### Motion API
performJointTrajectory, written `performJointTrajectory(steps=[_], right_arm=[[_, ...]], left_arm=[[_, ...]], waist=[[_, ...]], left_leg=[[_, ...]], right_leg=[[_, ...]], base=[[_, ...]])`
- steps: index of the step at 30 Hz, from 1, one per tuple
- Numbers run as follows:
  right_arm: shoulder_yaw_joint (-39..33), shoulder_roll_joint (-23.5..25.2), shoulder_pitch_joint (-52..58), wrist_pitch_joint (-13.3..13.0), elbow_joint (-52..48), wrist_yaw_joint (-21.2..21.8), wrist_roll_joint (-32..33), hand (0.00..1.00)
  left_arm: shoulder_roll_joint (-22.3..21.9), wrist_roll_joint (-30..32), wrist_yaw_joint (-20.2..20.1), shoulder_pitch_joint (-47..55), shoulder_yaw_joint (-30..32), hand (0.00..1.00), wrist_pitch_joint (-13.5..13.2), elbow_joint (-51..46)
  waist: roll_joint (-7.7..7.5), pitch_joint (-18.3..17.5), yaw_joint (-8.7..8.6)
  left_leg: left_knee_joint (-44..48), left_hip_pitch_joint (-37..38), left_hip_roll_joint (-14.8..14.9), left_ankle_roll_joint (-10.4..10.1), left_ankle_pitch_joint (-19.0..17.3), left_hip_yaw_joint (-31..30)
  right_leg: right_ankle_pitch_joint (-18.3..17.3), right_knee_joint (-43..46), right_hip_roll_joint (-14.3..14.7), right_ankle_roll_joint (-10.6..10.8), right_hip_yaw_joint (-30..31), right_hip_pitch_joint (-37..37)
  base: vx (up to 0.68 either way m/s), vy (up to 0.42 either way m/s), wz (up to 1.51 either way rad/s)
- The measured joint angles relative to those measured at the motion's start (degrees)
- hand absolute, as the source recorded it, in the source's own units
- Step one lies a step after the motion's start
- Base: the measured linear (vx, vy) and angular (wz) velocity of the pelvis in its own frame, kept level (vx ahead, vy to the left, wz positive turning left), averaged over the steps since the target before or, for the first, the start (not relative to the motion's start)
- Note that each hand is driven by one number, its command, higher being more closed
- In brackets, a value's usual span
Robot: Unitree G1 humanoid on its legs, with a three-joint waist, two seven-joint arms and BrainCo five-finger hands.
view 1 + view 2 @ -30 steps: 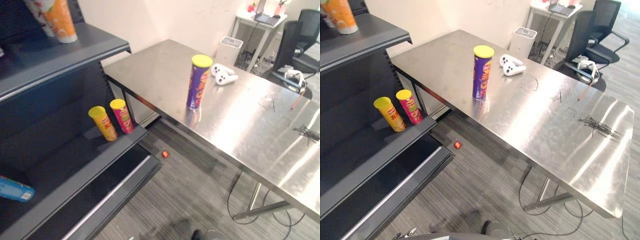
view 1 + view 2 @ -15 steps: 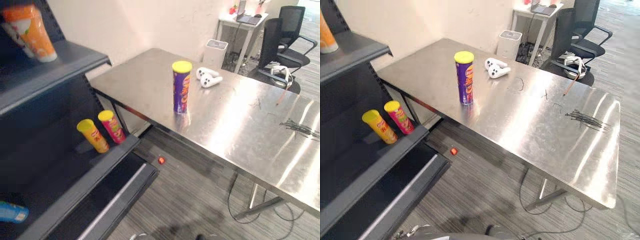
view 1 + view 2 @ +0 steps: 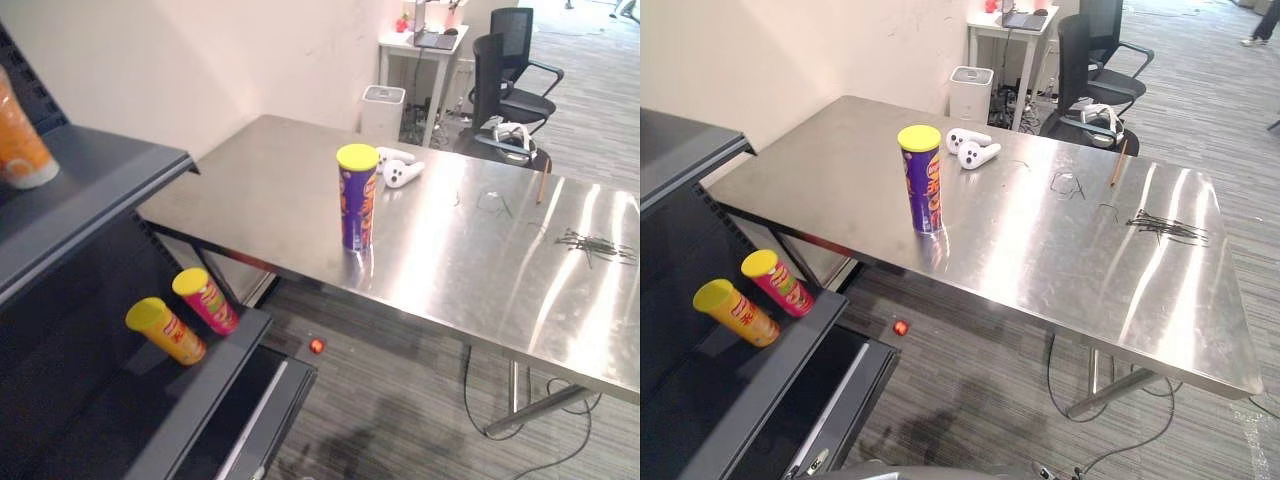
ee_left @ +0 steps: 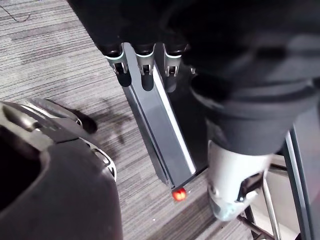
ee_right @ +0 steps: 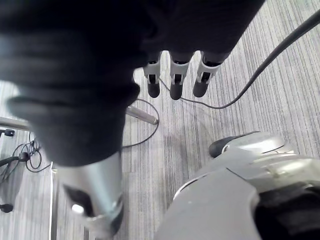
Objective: Put the gum and the chips on the shelf.
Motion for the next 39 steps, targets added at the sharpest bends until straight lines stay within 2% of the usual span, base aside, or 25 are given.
performJointTrajectory(steps=[3,6,12,15,17,19,20,23,28,31,36,39], right_arm=[[0.05,0.02,0.25,-0.71,0.27,-0.5,1.59,0.0],[-0.07,-0.25,-0.11,-1.17,0.98,-1.73,4.87,0.0],[-0.78,-0.1,-1.87,-1.79,0.89,-4.21,10.3,0.0],[-4.1,0.47,-2.82,-1.8,-1.14,-4.88,11.51,0.0],[-7.02,0.63,-3.74,-1.9,-3.01,-5.89,14.21,0.0],[-12.23,0.45,-4.22,-3.11,-7.86,-7.41,17.95,0.0],[-13.77,0.35,-4.17,-3.65,-9.28,-7.98,18.33,0.0],[-18.8,-0.46,-3.89,-6.18,-20.39,-10.66,20.15,0.0],[-19.13,-3.09,-4.29,-8.79,-40.3,-14.57,19.67,0.0],[-18.03,-3.43,-5.07,-8.82,-50.45,-16.44,19.51,0.0],[-16.58,-3.39,-6.58,-8.73,-64.82,-17.27,16.65,0.0],[-12.8,-3.31,-6.66,-8.79,-69.39,-15.42,16.7,0.0]], left_arm=[[0.01,0.13,-0.22,0.34,-0.25,0.0,-0.01,0.33],[-0.45,0.16,-0.51,0.24,-0.35,0.0,0.34,0.41],[-0.33,0.42,-0.92,-0.15,-0.26,0.0,0.58,0.34],[-0.31,0.8,-1.83,-0.19,0.9,0.0,0.6,0.06],[-0.24,1.05,-2.37,-0.09,2.35,0.0,0.65,-0.42],[-0.32,2.58,-2.37,-0.18,3.63,0.0,0.97,-0.74],[-0.32,2.71,-2.36,-0.17,3.73,0.0,0.97,-0.74],[-0.56,2.72,-2.27,0.47,4.04,0.0,0.97,-2.47],[-0.09,2.78,-2.14,1.23,1.79,0.0,1.69,-4.42],[0.01,2.91,-1.92,2.37,1.23,0.0,2.87,-6.94],[0.15,2.95,-0.53,2.79,0.24,0.0,3.4,-8.73],[0.14,3.13,0.08,2.47,0.26,0.0,3.4,-8.98]], waist=[[0.24,-0.47,0.06],[1.14,-1.37,0.17],[0.91,-1.55,0.2],[0.14,-1.62,0.26],[-1.27,-1.64,0.75],[-2.18,-1.54,0.84],[-2.12,-1.62,0.8],[-2.32,-1.72,0.83],[-3.03,-2.32,0.79],[-3.63,-3.38,0.71],[-3.47,-4.02,0.63],[-3.69,-4.19,0.22]], left_leg=[[-0.05,0.87,0.42,0.0,0.0,-0.77],[-0.16,0.85,1.71,-0.27,0.2,-0.99],[-2.18,1.61,2.09,-0.37,1.4,-0.9],[-3.8,1.95,1.82,-0.35,2.17,-0.72],[-6.65,2.98,0.74,-0.18,4.04,-0.18],[-11.89,4.65,-0.31,-0.61,6.98,0.37],[-13.14,5.01,-0.47,-0.47,7.81,0.34],[-14.0,5.28,-0.75,-0.47,8.25,0.47],[-14.0,4.77,-1.11,-0.25,8.11,0.68],[-13.95,4.67,-1.01,-0.5,8.1,0.78],[-13.61,4.52,-0.35,-0.59,7.94,1.33],[-13.6,4.6,0.08,-0.77,7.55,1.46]], right_leg=[[0.19,-0.7,0.52,-0.15,-0.94,1.06],[2.01,-1.31,1.81,-1.11,-2.36,1.09],[3.48,-1.82,2.25,-1.25,-3.33,1.07],[3.69,-2.34,1.88,-1.35,-3.63,0.74],[3.15,-3.31,1.11,-1.03,-4.46,0.58],[2.59,-2.68,0.66,-0.62,-4.51,-0.83],[2.54,-2.51,0.64,-0.55,-4.52,-1.01],[2.38,-2.49,0.3,-0.34,-4.89,-0.9],[2.62,-2.91,-0.06,-0.88,-5.03,-1.01],[3.09,-2.82,-0.02,-1.52,-5.09,-1.25],[4.0,-2.91,0.87,-0.55,-4.5,-1.85],[4.01,-2.93,1.45,-0.55,-4.44,-1.85]], base=[[0.11,-0.022,-0.02],[0.03,-0.021,0.0],[-0.05,-0.016,-0.03],[-0.14,-0.011,-0.05],[-0.16,-0.02,-0.18],[-0.18,-0.027,-0.08],[-0.16,-0.012,0.07],[-0.12,0.012,-0.04],[-0.02,0.037,0.0],[0.09,0.034,0.01],[0.12,0.001,-0.09],[0.08,-0.013,-0.06]])
